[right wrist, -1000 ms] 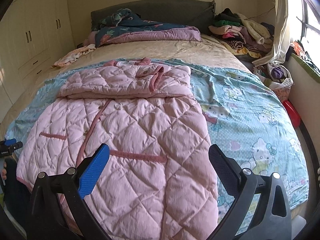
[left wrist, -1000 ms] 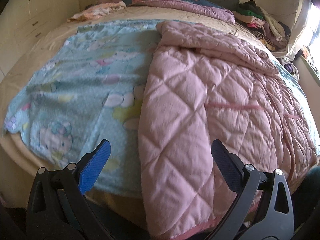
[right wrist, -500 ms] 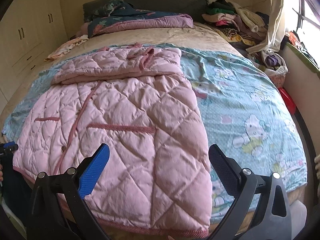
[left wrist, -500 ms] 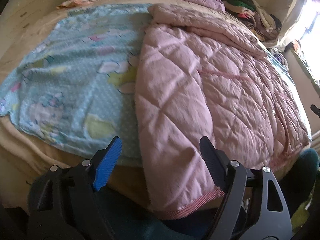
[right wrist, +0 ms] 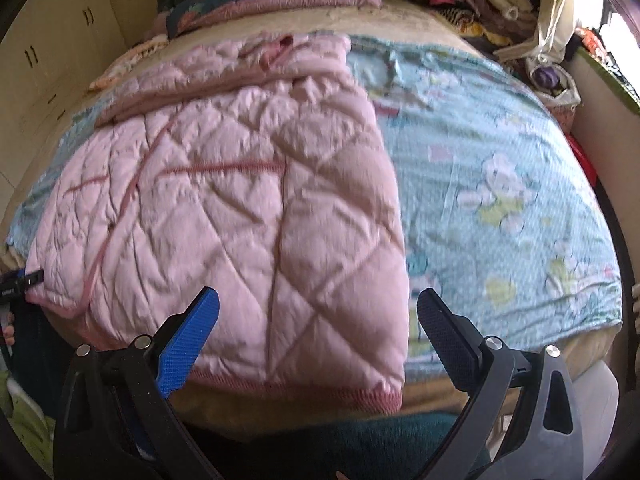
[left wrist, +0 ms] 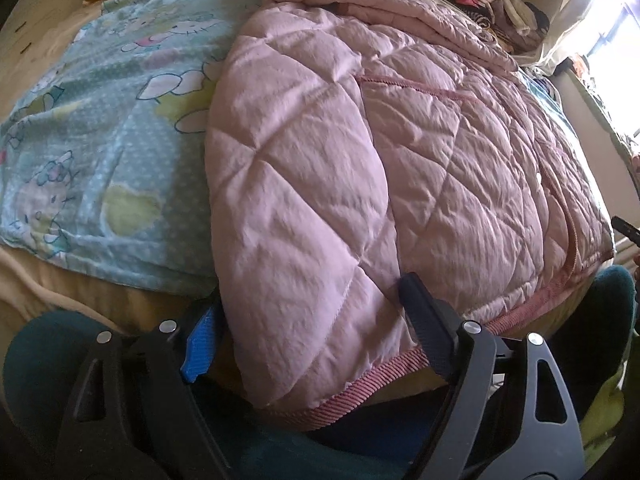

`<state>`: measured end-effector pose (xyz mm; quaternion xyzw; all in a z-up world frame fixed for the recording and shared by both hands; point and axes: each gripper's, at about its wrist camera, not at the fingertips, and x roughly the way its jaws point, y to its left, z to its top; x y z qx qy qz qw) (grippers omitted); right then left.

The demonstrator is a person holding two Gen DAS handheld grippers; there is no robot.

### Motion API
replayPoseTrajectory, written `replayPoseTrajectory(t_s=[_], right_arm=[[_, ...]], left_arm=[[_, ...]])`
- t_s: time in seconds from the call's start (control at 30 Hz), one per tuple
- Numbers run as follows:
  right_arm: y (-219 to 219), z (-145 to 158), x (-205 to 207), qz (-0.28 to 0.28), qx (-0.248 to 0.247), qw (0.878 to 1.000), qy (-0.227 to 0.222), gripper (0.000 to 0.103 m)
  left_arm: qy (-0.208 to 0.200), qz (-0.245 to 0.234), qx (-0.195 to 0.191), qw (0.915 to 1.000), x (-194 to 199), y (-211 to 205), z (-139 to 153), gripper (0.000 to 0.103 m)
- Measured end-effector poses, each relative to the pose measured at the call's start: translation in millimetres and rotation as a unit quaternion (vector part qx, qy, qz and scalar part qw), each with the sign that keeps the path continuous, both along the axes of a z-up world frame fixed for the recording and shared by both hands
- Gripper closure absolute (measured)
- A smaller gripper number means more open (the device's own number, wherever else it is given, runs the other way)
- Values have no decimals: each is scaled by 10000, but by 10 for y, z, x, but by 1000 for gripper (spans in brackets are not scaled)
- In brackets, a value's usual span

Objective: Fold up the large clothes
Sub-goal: 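Move both grippers down to the corduroy hem of the jacket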

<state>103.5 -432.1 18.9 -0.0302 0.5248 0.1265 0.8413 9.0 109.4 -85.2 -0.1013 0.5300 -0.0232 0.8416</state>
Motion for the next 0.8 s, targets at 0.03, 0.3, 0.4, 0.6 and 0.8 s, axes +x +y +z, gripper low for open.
replayPoseTrajectory(t_s=[0.03,0.3,0.4,0.6,0.8], right_arm=[[-2,-33,-6,16,-12,9999,101,4],[-83,-273,13,-160,-62,9972,724,4],[-113,-324,-1,-116,83,9957,911,5],[-153,-334,-51,-88,238,9957,894,28],[-148,-291,-129,43,326,9975,619,56]], left_arm=[[0,-10,6,10000,-1,-9,-4,28],[-57,4,6,10000,-29,-25,0,27],[-71,-24,13,10000,-68,-50,-14,27],[-162,-36,49,9998,-103,-78,7,28],[-315,-113,116,9994,-134,-129,62,47]])
